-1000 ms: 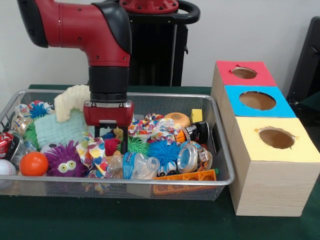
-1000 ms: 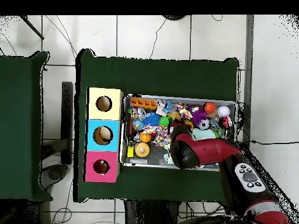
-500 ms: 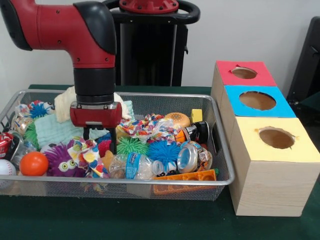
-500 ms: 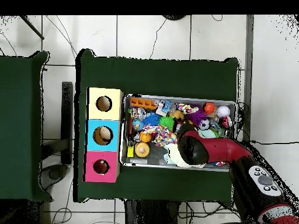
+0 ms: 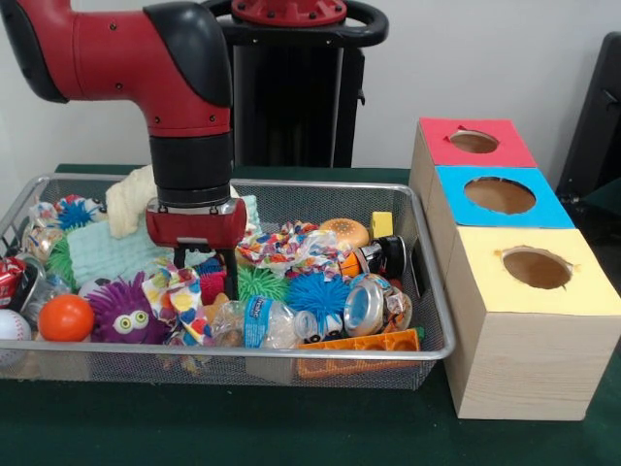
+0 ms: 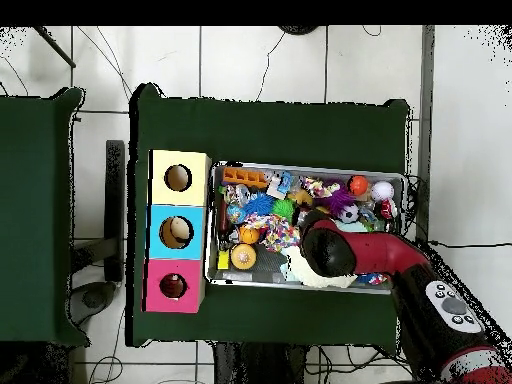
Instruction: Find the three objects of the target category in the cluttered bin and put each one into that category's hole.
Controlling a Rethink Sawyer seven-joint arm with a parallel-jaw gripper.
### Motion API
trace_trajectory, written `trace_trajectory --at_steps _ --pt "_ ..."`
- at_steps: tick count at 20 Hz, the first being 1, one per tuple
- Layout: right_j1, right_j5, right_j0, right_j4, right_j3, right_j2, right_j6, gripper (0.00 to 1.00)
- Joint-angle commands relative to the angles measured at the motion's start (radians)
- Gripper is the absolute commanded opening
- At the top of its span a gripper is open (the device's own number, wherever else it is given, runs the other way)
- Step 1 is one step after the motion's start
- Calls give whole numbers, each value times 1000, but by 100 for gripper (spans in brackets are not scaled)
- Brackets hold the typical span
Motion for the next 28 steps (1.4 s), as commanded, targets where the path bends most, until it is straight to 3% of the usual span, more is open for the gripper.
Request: trace_trajectory --at_steps 1,4,11,19,28 --pt "95 201 6 -20 -33 -30 -74 100" --pt "92 175 17 -27 -27 -41 -58 100" --pt "84 337 19 38 -6 -41 -86 100" --pt "115 415 -3 125 40 -29 -58 100" --pt "161 352 -13 98 31 -67 -49 100"
